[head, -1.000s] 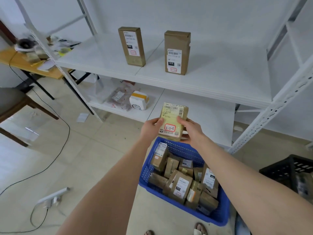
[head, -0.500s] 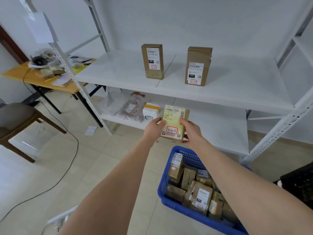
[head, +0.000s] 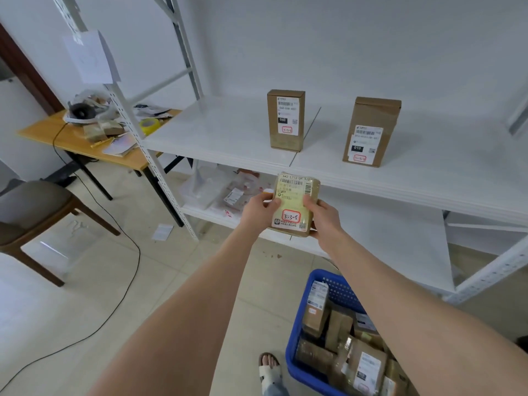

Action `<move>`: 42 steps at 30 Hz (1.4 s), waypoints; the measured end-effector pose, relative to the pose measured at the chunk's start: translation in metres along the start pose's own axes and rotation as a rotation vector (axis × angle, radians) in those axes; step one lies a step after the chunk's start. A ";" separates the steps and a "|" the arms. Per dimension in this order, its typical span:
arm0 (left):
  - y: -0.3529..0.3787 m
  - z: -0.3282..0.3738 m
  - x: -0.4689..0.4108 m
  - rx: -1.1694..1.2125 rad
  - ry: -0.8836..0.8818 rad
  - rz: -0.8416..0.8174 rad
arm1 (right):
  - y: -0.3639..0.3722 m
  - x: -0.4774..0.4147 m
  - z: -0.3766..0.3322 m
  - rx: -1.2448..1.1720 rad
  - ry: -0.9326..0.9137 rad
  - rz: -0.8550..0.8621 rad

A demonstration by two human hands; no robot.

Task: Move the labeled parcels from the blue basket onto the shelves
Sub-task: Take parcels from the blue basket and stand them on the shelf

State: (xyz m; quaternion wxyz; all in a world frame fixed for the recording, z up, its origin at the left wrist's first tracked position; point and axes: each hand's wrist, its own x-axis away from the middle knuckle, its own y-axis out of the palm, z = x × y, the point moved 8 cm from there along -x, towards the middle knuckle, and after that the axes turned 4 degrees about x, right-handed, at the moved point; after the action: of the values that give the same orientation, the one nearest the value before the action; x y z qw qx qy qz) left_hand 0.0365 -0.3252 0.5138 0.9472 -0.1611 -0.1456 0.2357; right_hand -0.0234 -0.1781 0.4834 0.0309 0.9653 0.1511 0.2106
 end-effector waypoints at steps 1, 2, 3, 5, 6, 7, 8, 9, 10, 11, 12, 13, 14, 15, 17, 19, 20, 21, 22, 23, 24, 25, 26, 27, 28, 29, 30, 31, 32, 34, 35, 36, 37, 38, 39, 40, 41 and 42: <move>-0.005 -0.001 -0.012 -0.004 -0.001 0.002 | 0.007 -0.011 -0.001 -0.002 -0.007 0.006; -0.010 -0.003 -0.025 -0.009 -0.002 0.004 | 0.014 -0.023 -0.002 -0.007 -0.014 0.012; -0.015 -0.004 -0.039 -0.014 -0.003 0.002 | 0.021 -0.035 -0.003 -0.012 -0.019 0.018; -0.024 -0.006 -0.067 -0.006 -0.005 -0.013 | 0.037 -0.058 -0.008 -0.026 -0.023 0.020; -0.029 -0.006 -0.081 0.002 -0.007 -0.025 | 0.045 -0.069 -0.011 -0.036 -0.023 0.023; -0.034 -0.004 -0.095 0.012 -0.013 -0.034 | 0.053 -0.080 -0.014 -0.042 -0.022 0.028; -0.040 -0.002 -0.106 0.025 -0.020 -0.039 | 0.060 -0.089 -0.018 -0.041 -0.023 0.034; -0.046 0.001 -0.116 0.037 -0.025 -0.039 | 0.068 -0.098 -0.023 -0.039 -0.026 0.038; -0.053 0.004 -0.126 0.042 -0.027 -0.037 | 0.076 -0.107 -0.028 -0.039 -0.027 0.040; -0.059 0.005 -0.135 0.040 -0.031 -0.036 | 0.083 -0.114 -0.033 -0.039 -0.024 0.043; -0.066 0.007 -0.142 0.039 -0.036 -0.037 | 0.091 -0.121 -0.037 -0.038 -0.023 0.047; -0.072 0.009 -0.150 0.044 -0.040 -0.041 | 0.098 -0.127 -0.041 -0.038 -0.026 0.050; -0.079 0.010 -0.157 0.053 -0.044 -0.044 | 0.105 -0.133 -0.046 -0.036 -0.030 0.050; -0.086 0.012 -0.163 0.060 -0.043 -0.043 | 0.113 -0.137 -0.050 -0.032 -0.035 0.050; -0.099 0.016 -0.176 0.059 -0.033 -0.041 | 0.128 -0.147 -0.059 -0.020 -0.043 0.048; -0.110 0.021 -0.186 0.059 -0.022 -0.053 | 0.140 -0.157 -0.065 -0.011 -0.046 0.053; -0.116 0.024 -0.189 0.063 -0.018 -0.056 | 0.146 -0.161 -0.069 -0.005 -0.050 0.056; -0.122 0.027 -0.193 0.076 -0.016 -0.053 | 0.152 -0.165 -0.073 -0.001 -0.056 0.059; -0.127 0.030 -0.195 0.093 -0.017 -0.051 | 0.158 -0.169 -0.077 0.003 -0.063 0.063; -0.132 0.033 -0.199 0.107 -0.018 -0.053 | 0.163 -0.172 -0.079 0.003 -0.070 0.068; -0.138 0.034 -0.203 0.111 -0.017 -0.056 | 0.169 -0.175 -0.082 0.004 -0.077 0.074; -0.143 0.035 -0.208 0.111 -0.017 -0.062 | 0.174 -0.178 -0.085 0.001 -0.083 0.080; -0.148 0.035 -0.213 0.117 -0.019 -0.072 | 0.179 -0.181 -0.087 -0.002 -0.087 0.086; -0.152 0.035 -0.219 0.126 -0.017 -0.084 | 0.185 -0.185 -0.088 -0.006 -0.090 0.093; -0.157 0.036 -0.224 0.133 -0.014 -0.096 | 0.190 -0.189 -0.090 -0.002 -0.093 0.103; -0.162 0.036 -0.231 0.136 -0.010 -0.105 | 0.196 -0.192 -0.092 0.002 -0.099 0.115; -0.167 0.037 -0.238 0.136 -0.004 -0.114 | 0.202 -0.194 -0.095 0.004 -0.106 0.122; -0.173 0.037 -0.245 0.138 0.004 -0.124 | 0.209 -0.198 -0.097 -0.007 -0.114 0.128; -0.179 0.038 -0.253 0.142 0.009 -0.139 | 0.215 -0.200 -0.099 -0.023 -0.118 0.139; -0.191 0.037 -0.269 0.145 0.017 -0.164 | 0.229 -0.206 -0.104 -0.043 -0.125 0.171; -0.198 0.036 -0.278 0.136 0.026 -0.169 | 0.236 -0.208 -0.105 -0.047 -0.127 0.189; -0.205 0.036 -0.285 0.124 0.037 -0.171 | 0.244 -0.210 -0.108 -0.053 -0.129 0.206; -0.211 0.036 -0.292 0.121 0.044 -0.173 | 0.251 -0.211 -0.109 -0.062 -0.132 0.221; -0.216 0.036 -0.300 0.123 0.052 -0.179 | 0.257 -0.213 -0.112 -0.067 -0.139 0.233; -0.220 0.036 -0.306 0.127 0.056 -0.193 | 0.263 -0.214 -0.114 -0.070 -0.146 0.246; -0.224 0.035 -0.312 0.126 0.060 -0.209 | 0.267 -0.214 -0.115 -0.071 -0.152 0.262; -0.226 0.036 -0.317 0.121 0.069 -0.228 | 0.270 -0.214 -0.116 -0.078 -0.161 0.282; -0.227 0.038 -0.320 0.117 0.083 -0.242 | 0.272 -0.214 -0.119 -0.080 -0.167 0.292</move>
State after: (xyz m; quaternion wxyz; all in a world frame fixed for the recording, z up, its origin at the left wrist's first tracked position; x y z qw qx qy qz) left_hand -0.1564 -0.6645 0.5690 0.9818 -0.0963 -0.1106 0.1211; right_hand -0.1818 -0.5028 0.5401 0.0508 0.9892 -0.0024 0.1377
